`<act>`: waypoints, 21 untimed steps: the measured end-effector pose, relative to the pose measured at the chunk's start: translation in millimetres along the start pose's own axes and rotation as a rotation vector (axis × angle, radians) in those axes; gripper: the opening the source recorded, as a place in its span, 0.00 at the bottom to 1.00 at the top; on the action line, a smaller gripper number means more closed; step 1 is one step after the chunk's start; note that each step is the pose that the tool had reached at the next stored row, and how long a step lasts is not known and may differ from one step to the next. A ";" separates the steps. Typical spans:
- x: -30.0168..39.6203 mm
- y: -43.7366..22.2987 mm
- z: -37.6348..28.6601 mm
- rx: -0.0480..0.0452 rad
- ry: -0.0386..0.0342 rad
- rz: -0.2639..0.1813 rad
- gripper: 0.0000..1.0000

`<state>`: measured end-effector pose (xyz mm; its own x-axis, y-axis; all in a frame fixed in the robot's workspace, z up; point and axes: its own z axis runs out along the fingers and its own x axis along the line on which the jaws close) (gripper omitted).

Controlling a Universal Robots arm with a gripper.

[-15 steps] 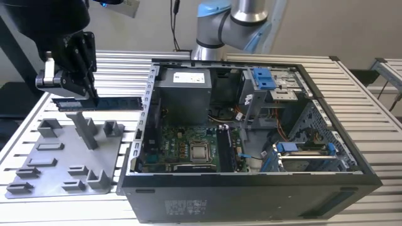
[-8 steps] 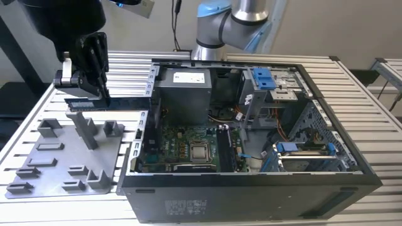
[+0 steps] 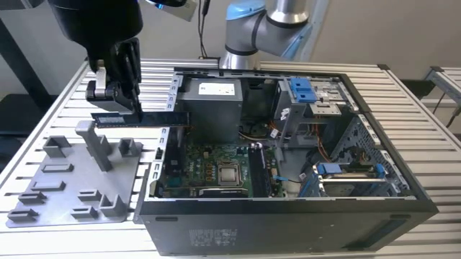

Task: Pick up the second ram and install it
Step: 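Pick up the second ram and move it above second insertion slot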

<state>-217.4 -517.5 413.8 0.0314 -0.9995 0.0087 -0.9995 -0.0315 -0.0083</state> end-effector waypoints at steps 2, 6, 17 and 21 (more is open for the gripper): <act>0.2 -6.3 0.0 0.0000 0.0002 0.000 0.14; 0.6 -17.8 0.1 0.0000 0.0005 0.000 0.14; 1.7 -54.1 0.4 0.0000 0.0012 0.000 0.14; 2.1 -68.3 0.6 0.0000 0.0013 0.000 0.14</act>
<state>-149.1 -517.5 413.8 0.0314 -0.9995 0.0100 -0.9995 -0.0315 -0.0083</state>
